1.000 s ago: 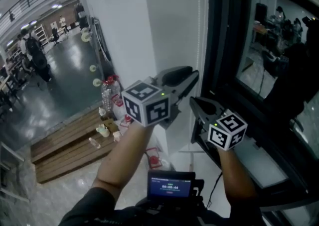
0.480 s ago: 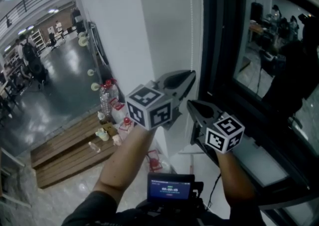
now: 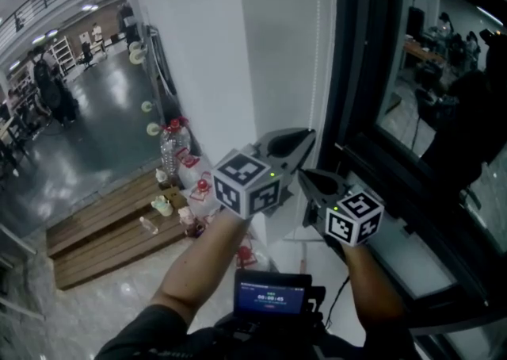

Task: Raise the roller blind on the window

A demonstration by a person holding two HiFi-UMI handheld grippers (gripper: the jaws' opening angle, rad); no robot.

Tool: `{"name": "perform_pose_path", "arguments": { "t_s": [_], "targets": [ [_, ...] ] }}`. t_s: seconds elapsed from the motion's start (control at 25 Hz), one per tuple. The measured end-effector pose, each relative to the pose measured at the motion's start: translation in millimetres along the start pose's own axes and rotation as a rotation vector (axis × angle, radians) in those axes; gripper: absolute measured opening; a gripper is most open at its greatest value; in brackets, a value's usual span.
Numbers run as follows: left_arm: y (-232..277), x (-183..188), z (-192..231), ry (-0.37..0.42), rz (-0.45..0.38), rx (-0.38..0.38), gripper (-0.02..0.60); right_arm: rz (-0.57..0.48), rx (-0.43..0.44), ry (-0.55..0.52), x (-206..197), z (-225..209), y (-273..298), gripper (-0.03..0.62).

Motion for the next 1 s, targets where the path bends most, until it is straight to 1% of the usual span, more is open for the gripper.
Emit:
{"name": "perform_pose_path", "arguments": {
  "t_s": [0.16, 0.36, 0.48, 0.56, 0.64, 0.76, 0.88, 0.92, 1.0],
  "targets": [
    [-3.5, -20.4, -6.3, -0.007, 0.043, 0.004, 0.008, 0.051, 0.003, 0.006, -20.5, 1.2, 2.5, 0.012],
    [-5.9, -48.4, -14.6, -0.036, 0.066, -0.006, 0.008, 0.098, -0.001, 0.003, -46.0, -2.1, -1.5, 0.014],
    [-7.7, -51.9, -16.4, -0.037, 0.075, -0.016, 0.008, 0.101, -0.011, -0.006, -48.7, -3.1, -2.8, 0.015],
    [-5.0, -50.7, -17.3, -0.021, 0.078, -0.021, 0.008, 0.103, -0.016, -0.016, -47.9, -4.7, -2.7, 0.015],
    [-2.7, -49.3, -17.0, -0.009, 0.075, -0.011, 0.008, 0.108, -0.018, -0.023, -47.4, -5.7, -3.2, 0.017],
    [-1.8, -50.7, -15.4, -0.012, 0.067, -0.005, 0.008, 0.127, -0.028, -0.044, -48.6, -7.4, -6.8, 0.018],
    [-2.5, -51.2, -14.5, -0.01, 0.065, -0.005, 0.008, 0.142, -0.057, -0.085, -48.5, -9.4, -16.1, 0.046],
    [-2.6, -51.4, -14.5, -0.012, 0.063, -0.006, 0.008, 0.138, -0.058, -0.086, -47.0, -10.4, -21.2, 0.074],
    [-1.4, -52.5, -14.6, -0.017, 0.062, -0.012, 0.008, 0.125, -0.053, -0.071, -40.5, -15.4, -31.7, 0.081]
  ]
}}
Point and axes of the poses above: the fingertips, and each gripper's own axes: y forward along the fingers, z to its left, x out of its top, the point moved 6 cm from there along -y, backward along the fingers, and after that the axes turned 11 degrees about -x, right-handed, at the moved point
